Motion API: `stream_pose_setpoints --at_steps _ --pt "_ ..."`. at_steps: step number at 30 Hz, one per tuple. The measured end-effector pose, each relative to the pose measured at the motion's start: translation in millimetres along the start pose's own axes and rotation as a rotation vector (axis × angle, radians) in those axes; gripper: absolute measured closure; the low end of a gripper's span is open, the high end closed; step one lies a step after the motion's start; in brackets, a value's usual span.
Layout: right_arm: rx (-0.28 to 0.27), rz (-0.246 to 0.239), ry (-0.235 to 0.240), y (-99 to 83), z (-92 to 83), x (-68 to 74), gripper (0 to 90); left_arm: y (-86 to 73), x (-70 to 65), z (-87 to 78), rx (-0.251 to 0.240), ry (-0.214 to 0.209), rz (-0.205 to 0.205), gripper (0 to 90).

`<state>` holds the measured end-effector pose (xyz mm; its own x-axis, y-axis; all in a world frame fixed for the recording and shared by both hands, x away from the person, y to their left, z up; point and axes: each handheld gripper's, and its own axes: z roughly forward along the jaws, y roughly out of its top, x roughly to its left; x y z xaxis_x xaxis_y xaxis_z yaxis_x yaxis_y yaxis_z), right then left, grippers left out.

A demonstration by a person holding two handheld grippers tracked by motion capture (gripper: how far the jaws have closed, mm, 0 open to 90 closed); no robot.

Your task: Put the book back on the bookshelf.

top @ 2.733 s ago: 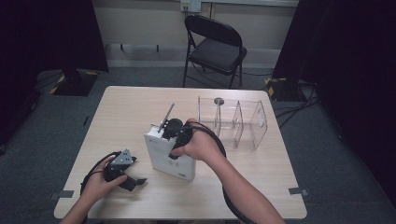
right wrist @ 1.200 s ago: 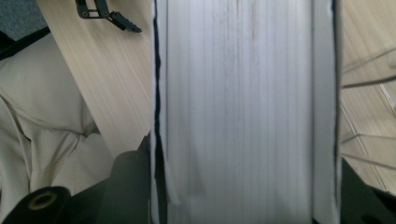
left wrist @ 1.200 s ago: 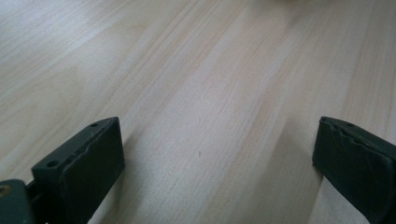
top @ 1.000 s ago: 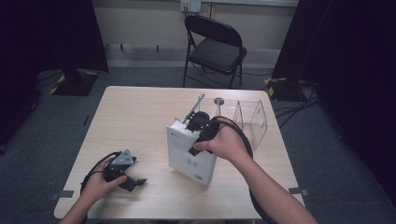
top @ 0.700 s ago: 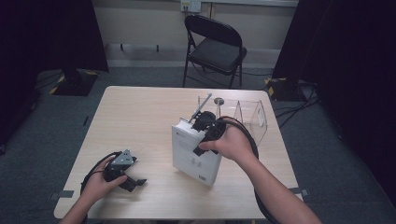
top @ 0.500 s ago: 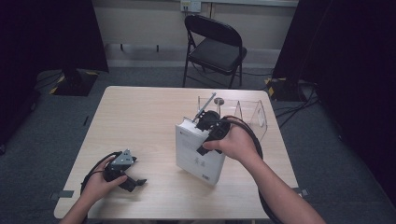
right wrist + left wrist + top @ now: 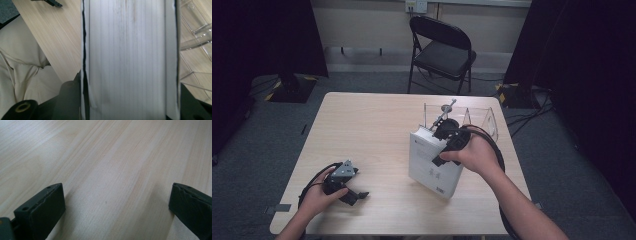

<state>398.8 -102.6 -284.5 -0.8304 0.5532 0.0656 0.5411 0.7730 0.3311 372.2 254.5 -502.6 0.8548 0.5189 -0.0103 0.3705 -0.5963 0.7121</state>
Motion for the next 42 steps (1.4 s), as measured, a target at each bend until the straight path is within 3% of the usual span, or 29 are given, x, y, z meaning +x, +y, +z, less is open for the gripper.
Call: stream_pose_setpoints --at_steps 11,26,42 --pt "-0.003 0.014 -0.009 -15.3 -5.6 -6.3 52.6 0.0 0.0 0.1 -0.001 0.0 0.0 0.0" --pt "-0.008 0.068 -0.028 -39.2 -14.4 -20.0 52.6 -0.1 0.0 0.1 -0.001 0.0 -0.001 0.0" --pt "0.001 0.093 -0.031 -53.6 -18.7 -27.6 52.5 0.0 0.0 0.1 -0.001 0.0 0.0 0.0"
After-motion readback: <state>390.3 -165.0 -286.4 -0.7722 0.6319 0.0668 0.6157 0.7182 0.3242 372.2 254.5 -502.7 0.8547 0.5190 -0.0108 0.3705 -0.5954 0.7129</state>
